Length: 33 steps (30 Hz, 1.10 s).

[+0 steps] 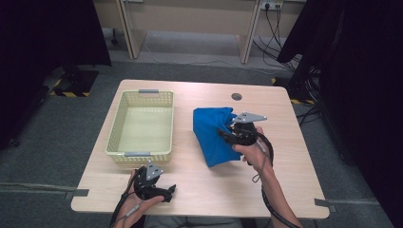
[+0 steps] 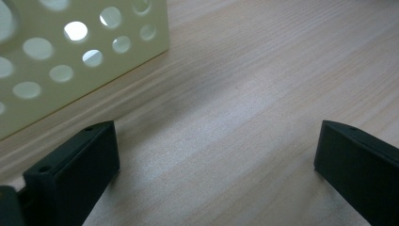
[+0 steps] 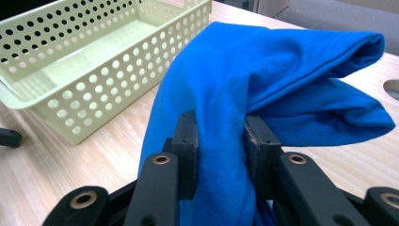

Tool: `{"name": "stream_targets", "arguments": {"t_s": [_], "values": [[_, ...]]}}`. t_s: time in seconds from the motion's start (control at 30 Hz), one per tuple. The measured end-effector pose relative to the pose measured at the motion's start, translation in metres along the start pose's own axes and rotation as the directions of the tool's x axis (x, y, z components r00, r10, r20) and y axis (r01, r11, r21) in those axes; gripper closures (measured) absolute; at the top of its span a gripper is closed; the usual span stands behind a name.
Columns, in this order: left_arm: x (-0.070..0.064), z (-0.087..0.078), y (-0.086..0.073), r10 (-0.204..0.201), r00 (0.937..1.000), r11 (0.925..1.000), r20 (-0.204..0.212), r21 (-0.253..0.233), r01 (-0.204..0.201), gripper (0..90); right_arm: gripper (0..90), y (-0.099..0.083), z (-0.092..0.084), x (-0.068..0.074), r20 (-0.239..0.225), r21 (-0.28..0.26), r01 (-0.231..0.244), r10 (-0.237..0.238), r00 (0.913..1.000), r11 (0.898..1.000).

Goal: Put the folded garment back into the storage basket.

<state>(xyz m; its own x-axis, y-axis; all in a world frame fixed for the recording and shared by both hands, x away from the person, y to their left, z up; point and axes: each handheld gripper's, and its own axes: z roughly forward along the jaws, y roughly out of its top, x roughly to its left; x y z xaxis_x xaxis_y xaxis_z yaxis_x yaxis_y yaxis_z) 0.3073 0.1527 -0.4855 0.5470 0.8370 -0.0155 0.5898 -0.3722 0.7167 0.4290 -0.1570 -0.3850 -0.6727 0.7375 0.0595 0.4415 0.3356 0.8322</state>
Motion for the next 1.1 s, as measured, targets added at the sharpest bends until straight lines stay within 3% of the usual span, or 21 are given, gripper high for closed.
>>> {"name": "stream_targets", "arguments": {"t_s": [0.6, 1.1], "values": [[0.015, -0.006, -0.006, -0.021, 0.9996, 0.9998, -0.019, 0.003, 0.021, 0.0, 70.3, 0.034, -0.002, 0.013, -0.007, -0.029, 0.027, -0.028, 0.9996, 0.999], [0.018, -0.005, -0.005, -0.020, 0.9996, 0.9998, -0.019, 0.004, 0.020, 0.0, 70.3, 0.070, 0.003, 0.029, -0.023, -0.029, 0.058, -0.059, 0.9980, 0.998]]}}
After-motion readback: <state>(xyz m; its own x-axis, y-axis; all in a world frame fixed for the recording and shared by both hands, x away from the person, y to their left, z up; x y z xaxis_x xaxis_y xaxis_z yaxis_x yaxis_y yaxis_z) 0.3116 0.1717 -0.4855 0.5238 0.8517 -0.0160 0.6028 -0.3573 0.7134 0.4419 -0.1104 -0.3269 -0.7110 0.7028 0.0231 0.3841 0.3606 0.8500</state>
